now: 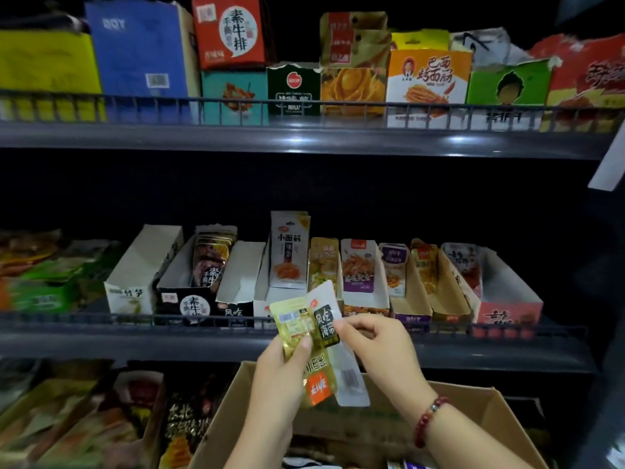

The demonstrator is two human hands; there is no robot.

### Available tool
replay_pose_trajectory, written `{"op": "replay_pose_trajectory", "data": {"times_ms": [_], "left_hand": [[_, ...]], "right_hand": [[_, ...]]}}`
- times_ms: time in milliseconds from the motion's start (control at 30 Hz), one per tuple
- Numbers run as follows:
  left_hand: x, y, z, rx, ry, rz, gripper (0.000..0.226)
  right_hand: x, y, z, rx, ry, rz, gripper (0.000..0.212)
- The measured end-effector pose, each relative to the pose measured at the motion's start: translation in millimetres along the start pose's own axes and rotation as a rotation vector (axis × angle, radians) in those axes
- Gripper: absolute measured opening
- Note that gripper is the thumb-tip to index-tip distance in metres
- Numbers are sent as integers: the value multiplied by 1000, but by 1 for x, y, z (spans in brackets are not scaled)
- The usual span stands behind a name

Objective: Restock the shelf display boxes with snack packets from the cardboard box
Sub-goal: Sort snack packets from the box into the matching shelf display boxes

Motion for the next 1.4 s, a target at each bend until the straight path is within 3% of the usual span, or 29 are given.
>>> {"op": "replay_pose_trajectory", "data": {"times_ms": [200,367,500,567,667,800,1267,1400], "left_hand": [[-20,5,8,-29,90,-89,20],[-41,12,22,-65,10,-54,21],[-62,5,34,-50,-16,-8,21],[-71,-1,40,-18,-14,44,21],[-84,-7,56,18,-60,85,19],[-99,-9,79,47,-141,67,15],[-122,18,135,-27,-308,-141,13],[-123,18,142,-16,-307,-153,15]], "right_hand": [[33,-2,4,155,155,90,18],[51,-3,16,170,221,76,25],[64,7,38,118,213,-76,48],[73,11,53,214,289,-11,43],[89,15,77,244,339,-39,20],[107,17,114,200,310,-106,16],[161,0,237,30,-74,-108,48],[174,0,259,-23,-71,-186,51]]}}
Point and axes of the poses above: each hand's wrist, its own z-axis towards the middle knuckle, its own x-axis out of the palm, y = z × x, the point moved 1 cm from there along z, towards the middle knuckle, and after that the axes turned 12 degrees about z, right-handed, at the moved point
